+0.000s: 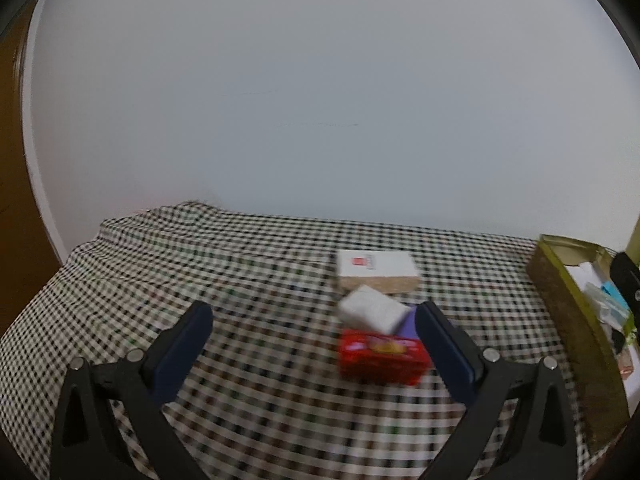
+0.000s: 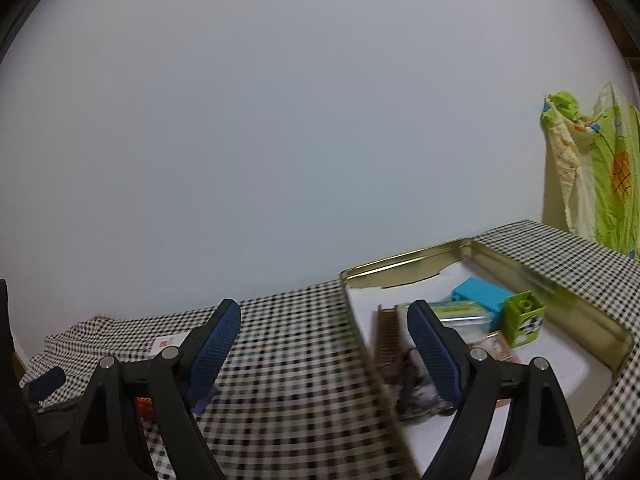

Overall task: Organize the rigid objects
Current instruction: 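Withdraw both open grippers from the tin toward the remaining items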

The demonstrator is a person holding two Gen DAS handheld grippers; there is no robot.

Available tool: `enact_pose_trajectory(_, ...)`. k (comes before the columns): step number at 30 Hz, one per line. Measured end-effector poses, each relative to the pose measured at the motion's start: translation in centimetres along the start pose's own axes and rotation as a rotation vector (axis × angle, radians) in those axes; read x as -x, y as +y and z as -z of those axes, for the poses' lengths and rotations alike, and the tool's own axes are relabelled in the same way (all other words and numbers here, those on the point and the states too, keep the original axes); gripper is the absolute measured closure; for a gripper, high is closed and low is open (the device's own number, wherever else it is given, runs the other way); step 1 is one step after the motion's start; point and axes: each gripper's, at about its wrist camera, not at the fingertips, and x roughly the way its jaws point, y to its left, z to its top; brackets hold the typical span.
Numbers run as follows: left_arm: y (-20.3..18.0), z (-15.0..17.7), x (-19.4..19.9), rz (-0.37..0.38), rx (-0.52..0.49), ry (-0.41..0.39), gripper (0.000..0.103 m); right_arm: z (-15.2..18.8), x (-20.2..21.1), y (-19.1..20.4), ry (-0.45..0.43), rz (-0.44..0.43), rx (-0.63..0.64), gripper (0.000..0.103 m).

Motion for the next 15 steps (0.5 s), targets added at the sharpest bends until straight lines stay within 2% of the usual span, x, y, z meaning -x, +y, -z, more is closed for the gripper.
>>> enact_pose_trajectory(8, 4.3, -0.7, -1.6, -0.072, 0.065, 0.023, 0.001, 0.5, -1.3, 2.4, 0.067, -0.051, 0.003, 0.016)
enact_pose_trajectory(15, 6.7, -1.0, -3.1, -0.11, 0.106, 0.054, 0.001, 1.2, -3.5, 5.0, 0.186, -0.094, 0.046, 0.016)
